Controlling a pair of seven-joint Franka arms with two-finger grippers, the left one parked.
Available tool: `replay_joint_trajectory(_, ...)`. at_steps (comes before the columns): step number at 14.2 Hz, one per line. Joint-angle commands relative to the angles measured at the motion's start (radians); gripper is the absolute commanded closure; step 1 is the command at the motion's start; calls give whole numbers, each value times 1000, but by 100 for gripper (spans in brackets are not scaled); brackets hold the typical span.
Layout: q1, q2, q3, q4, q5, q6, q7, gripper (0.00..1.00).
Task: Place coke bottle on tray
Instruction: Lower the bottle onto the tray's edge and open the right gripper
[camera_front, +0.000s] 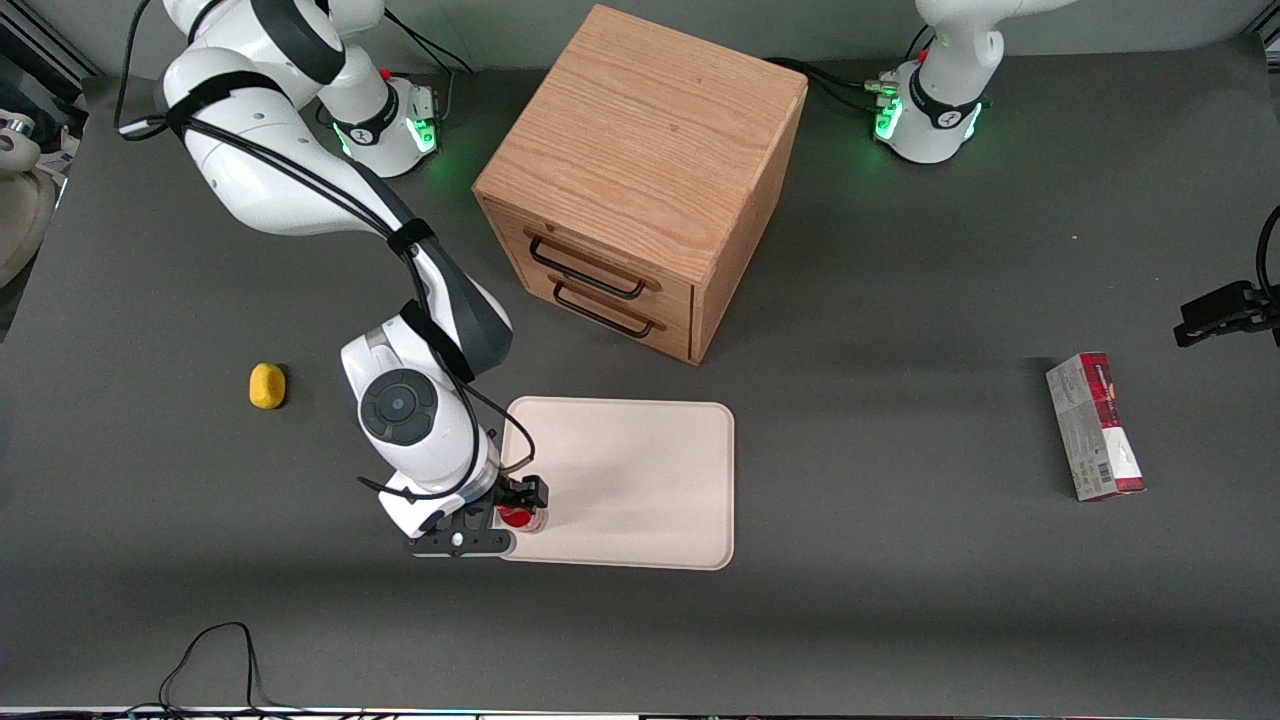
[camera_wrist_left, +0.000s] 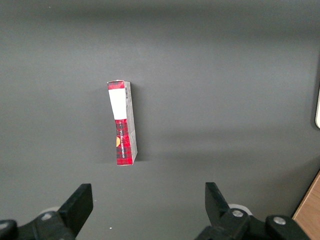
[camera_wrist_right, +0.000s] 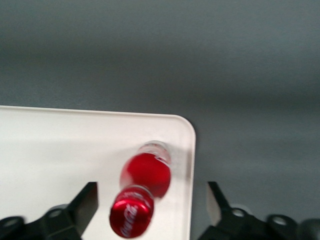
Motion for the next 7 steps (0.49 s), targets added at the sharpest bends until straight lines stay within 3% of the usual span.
replay_joint_trajectory(1,34,-113,-83,-48,16,-91,-94,0)
replay_joint_trajectory(3,46,-230,-178,-132,141,-100,-173,0)
replay_joint_trajectory(7,42,-480,-335,-316,287,-140,-401,0)
